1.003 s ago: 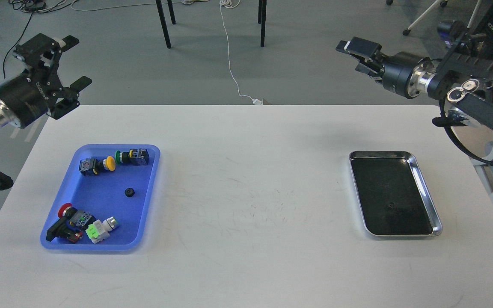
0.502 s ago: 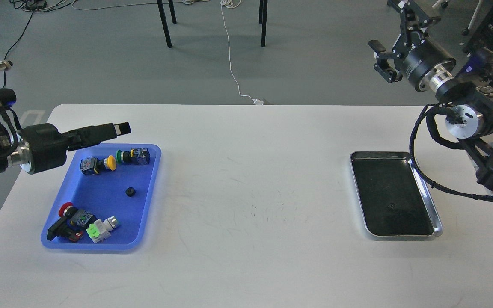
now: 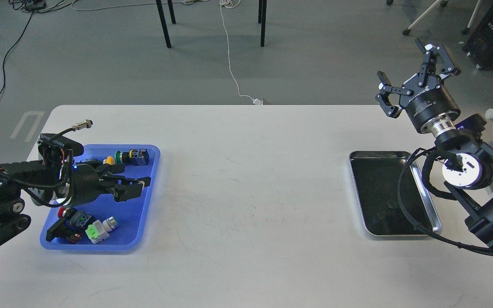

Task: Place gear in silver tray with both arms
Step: 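Reach the left gripper into the blue tray and grasp another black gear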

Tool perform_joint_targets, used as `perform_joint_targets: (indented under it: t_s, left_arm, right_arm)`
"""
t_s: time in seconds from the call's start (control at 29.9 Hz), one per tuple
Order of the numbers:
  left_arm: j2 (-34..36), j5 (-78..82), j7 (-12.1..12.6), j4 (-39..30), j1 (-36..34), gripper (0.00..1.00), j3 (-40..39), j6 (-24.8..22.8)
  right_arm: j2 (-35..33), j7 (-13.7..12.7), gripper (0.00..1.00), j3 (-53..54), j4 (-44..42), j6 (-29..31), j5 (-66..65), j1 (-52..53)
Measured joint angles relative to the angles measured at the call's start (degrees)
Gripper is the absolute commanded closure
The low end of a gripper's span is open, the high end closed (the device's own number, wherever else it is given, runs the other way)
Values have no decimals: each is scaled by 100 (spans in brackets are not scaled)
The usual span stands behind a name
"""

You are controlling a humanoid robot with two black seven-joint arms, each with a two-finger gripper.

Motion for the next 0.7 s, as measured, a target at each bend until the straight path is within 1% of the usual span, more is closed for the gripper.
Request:
perform_joint_targets:
  t_s: [0.1, 0.23, 0.3, 0.37, 0.4, 0.47, 0.7]
  left_arm:
    - [-23, 63, 4, 215, -9, 26, 200, 210]
    - [-130, 66, 4, 549, -28, 33, 256, 386]
    - [-164, 66, -4, 675, -28, 41, 259, 406]
    - [-180, 53, -12, 748, -28, 50, 262, 415]
    - [-186, 51, -16, 760, -25, 51, 267, 418]
    - [-217, 49, -20, 782, -13, 53, 290, 421]
    - [-403, 47, -23, 1030, -13, 53, 332, 461]
  right_arm:
    - [-5, 0, 4, 2, 8, 0, -2, -22]
    - [-10, 0, 4, 4, 8, -8, -2, -32]
    - [-5, 0, 4, 3, 8, -14, -3, -32]
    - [1, 0, 4, 2, 8, -15, -5, -32]
    - [2, 0, 4, 0, 8, -16, -8, -32]
    - [3, 0, 4, -11, 2, -17, -11, -32]
    - [4, 0, 4, -52, -10, -17, -19, -32]
